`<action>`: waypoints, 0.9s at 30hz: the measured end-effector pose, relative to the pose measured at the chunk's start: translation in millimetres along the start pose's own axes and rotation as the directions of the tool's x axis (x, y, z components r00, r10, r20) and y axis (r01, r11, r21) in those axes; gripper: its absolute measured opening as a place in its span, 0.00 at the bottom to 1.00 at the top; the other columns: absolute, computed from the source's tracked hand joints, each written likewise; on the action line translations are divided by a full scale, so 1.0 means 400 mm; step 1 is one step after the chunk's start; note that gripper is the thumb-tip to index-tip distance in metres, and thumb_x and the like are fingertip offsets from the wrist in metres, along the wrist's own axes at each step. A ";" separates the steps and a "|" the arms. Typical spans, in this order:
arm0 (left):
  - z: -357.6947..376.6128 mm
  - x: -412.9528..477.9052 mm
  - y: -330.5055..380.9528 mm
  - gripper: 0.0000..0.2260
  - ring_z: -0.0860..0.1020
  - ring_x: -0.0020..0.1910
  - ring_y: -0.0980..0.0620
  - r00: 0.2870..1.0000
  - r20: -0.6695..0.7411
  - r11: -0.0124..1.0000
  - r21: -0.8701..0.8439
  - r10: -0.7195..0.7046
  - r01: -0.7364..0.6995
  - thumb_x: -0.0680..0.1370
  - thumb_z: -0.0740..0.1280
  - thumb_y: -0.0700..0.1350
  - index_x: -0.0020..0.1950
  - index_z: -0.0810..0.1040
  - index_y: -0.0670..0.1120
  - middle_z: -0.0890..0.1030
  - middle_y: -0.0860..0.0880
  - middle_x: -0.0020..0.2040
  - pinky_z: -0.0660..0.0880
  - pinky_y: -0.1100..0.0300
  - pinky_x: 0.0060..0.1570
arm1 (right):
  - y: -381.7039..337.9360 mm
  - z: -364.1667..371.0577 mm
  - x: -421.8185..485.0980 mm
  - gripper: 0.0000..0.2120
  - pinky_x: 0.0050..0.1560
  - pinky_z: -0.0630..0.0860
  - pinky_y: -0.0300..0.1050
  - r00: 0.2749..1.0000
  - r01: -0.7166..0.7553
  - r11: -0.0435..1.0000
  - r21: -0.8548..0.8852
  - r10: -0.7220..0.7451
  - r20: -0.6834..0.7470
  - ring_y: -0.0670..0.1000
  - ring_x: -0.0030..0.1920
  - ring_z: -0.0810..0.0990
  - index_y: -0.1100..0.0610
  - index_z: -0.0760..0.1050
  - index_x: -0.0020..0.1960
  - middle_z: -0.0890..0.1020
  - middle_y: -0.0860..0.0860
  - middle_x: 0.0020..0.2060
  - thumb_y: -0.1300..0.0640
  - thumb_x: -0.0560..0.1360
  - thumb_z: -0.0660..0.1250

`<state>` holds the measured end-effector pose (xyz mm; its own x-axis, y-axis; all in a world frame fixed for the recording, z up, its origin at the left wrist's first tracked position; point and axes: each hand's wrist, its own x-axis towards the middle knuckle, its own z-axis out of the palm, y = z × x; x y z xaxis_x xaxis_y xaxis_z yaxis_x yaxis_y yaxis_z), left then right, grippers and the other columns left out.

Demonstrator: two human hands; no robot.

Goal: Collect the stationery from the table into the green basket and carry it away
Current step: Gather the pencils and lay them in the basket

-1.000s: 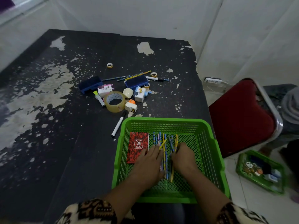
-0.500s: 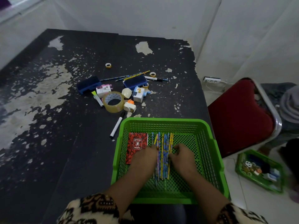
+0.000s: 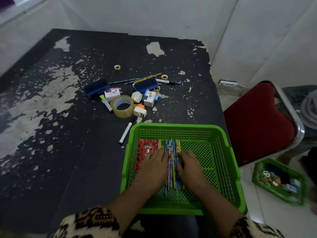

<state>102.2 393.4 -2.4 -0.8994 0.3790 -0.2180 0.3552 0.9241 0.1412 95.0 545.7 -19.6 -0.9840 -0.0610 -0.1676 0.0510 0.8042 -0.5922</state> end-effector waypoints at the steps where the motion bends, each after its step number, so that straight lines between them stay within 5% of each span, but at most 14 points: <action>1: -0.001 -0.002 -0.003 0.26 0.54 0.79 0.46 1.000 -0.012 1.000 -0.001 -0.010 0.010 0.83 0.56 0.49 0.79 0.56 0.43 0.56 0.43 0.80 0.52 0.50 0.77 | 0.003 0.002 -0.001 0.19 0.58 0.73 0.45 1.000 0.006 1.000 0.012 -0.006 0.002 0.50 0.49 0.74 0.60 0.73 0.68 0.73 0.54 0.55 0.63 0.77 0.64; 7: 0.008 -0.003 -0.025 0.25 0.54 0.80 0.46 0.999 0.039 0.999 0.022 -0.037 0.036 0.84 0.54 0.52 0.79 0.57 0.43 0.57 0.43 0.80 0.50 0.48 0.78 | -0.001 0.007 -0.007 0.18 0.57 0.71 0.37 0.999 0.031 0.998 0.057 -0.029 -0.036 0.47 0.49 0.73 0.59 0.74 0.67 0.75 0.53 0.55 0.62 0.77 0.66; 10: 0.002 -0.005 -0.032 0.26 0.52 0.80 0.47 1.000 0.017 1.000 -0.010 -0.022 0.022 0.84 0.54 0.52 0.80 0.55 0.44 0.55 0.44 0.81 0.50 0.48 0.78 | -0.015 0.012 -0.015 0.20 0.62 0.72 0.43 0.991 0.107 0.994 -0.012 -0.108 -0.080 0.50 0.57 0.74 0.59 0.71 0.70 0.75 0.53 0.60 0.60 0.78 0.62; 13: 0.011 -0.014 -0.039 0.27 0.50 0.81 0.48 0.999 0.049 0.999 0.034 0.022 -0.023 0.84 0.53 0.52 0.81 0.52 0.45 0.54 0.45 0.81 0.48 0.46 0.78 | -0.015 0.026 -0.024 0.24 0.74 0.54 0.40 0.982 0.191 0.974 -0.120 -0.190 0.018 0.53 0.74 0.62 0.60 0.62 0.76 0.64 0.55 0.75 0.55 0.82 0.56; 15: 0.021 -0.016 -0.042 0.27 0.49 0.81 0.48 0.996 0.077 0.996 0.069 0.043 -0.048 0.84 0.52 0.51 0.81 0.51 0.44 0.53 0.45 0.82 0.45 0.45 0.78 | -0.015 0.035 -0.036 0.26 0.74 0.42 0.37 0.965 0.245 0.959 -0.145 -0.228 0.127 0.51 0.78 0.52 0.60 0.55 0.78 0.54 0.55 0.78 0.53 0.83 0.53; 17: 0.023 -0.015 -0.042 0.27 0.49 0.81 0.48 0.996 0.071 0.997 0.061 0.051 -0.056 0.84 0.52 0.50 0.81 0.51 0.43 0.52 0.45 0.82 0.46 0.46 0.79 | -0.011 0.040 -0.038 0.25 0.74 0.45 0.39 0.968 0.242 0.956 -0.164 -0.227 0.103 0.53 0.78 0.55 0.63 0.57 0.77 0.54 0.57 0.78 0.57 0.82 0.55; 19: 0.020 -0.013 -0.043 0.26 0.49 0.81 0.48 0.997 0.051 0.997 0.038 0.060 -0.062 0.84 0.52 0.50 0.81 0.52 0.43 0.53 0.45 0.82 0.47 0.47 0.79 | -0.010 0.039 -0.032 0.24 0.72 0.54 0.44 0.963 0.271 0.941 -0.201 -0.264 0.062 0.58 0.73 0.67 0.68 0.66 0.72 0.65 0.62 0.73 0.62 0.77 0.61; 23: 0.009 -0.014 -0.051 0.25 0.55 0.80 0.45 0.996 0.042 0.997 -0.016 0.079 -0.079 0.83 0.55 0.49 0.79 0.59 0.43 0.58 0.42 0.80 0.53 0.50 0.78 | -0.004 0.032 -0.030 0.25 0.68 0.30 0.32 0.948 0.297 0.936 -0.190 -0.265 0.175 0.53 0.78 0.52 0.64 0.56 0.77 0.54 0.59 0.78 0.59 0.82 0.55; 27: -0.034 -0.027 -0.065 0.17 0.72 0.65 0.45 0.995 -0.065 0.994 -0.063 0.082 -0.086 0.83 0.57 0.49 0.68 0.72 0.44 0.72 0.45 0.66 0.70 0.52 0.65 | -0.021 0.021 -0.028 0.22 0.74 0.59 0.42 0.985 0.163 0.987 -0.007 -0.163 0.052 0.54 0.72 0.68 0.61 0.69 0.72 0.71 0.57 0.71 0.57 0.80 0.56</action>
<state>99.2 364.5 9.4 -0.8818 0.4496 -0.1427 0.4146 0.8830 0.2199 106.9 534.7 -19.7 -0.9690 -0.2215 -0.1094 -0.1116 0.7875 -0.6062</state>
